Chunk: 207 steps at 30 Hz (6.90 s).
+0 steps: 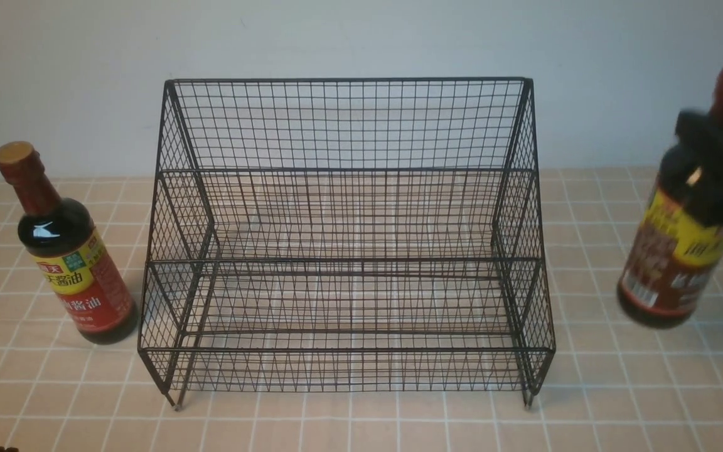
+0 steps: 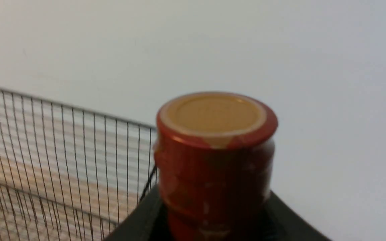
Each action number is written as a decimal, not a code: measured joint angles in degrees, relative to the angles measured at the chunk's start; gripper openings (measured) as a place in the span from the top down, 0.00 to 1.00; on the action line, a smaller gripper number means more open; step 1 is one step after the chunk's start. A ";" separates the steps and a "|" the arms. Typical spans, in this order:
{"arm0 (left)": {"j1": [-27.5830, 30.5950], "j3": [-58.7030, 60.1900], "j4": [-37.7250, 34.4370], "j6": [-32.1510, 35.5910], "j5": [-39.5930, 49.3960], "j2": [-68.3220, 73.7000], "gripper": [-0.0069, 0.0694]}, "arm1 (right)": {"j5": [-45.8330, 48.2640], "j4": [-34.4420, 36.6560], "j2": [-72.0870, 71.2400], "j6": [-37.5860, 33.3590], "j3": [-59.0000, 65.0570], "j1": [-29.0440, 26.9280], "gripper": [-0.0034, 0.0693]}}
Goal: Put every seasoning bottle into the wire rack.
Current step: Use the right arm to put the condiment bottle back on the shelf, then use the left arm to grab the condiment bottle closest to it
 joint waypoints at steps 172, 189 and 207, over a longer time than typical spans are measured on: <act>0.00 0.06 -8.11 -4.42 -7.40 0.00 0.92 | 20.57 -13.11 -55.15 16.96 42.12 -14.49 0.97; 0.00 -2.58 -17.05 1.56 -49.19 7.06 0.92 | 20.57 -13.11 -55.15 16.96 42.12 -14.49 0.97; 0.00 -16.56 -15.82 4.94 -59.03 54.85 0.32 | 20.57 -13.11 -55.15 17.00 42.12 -14.49 0.97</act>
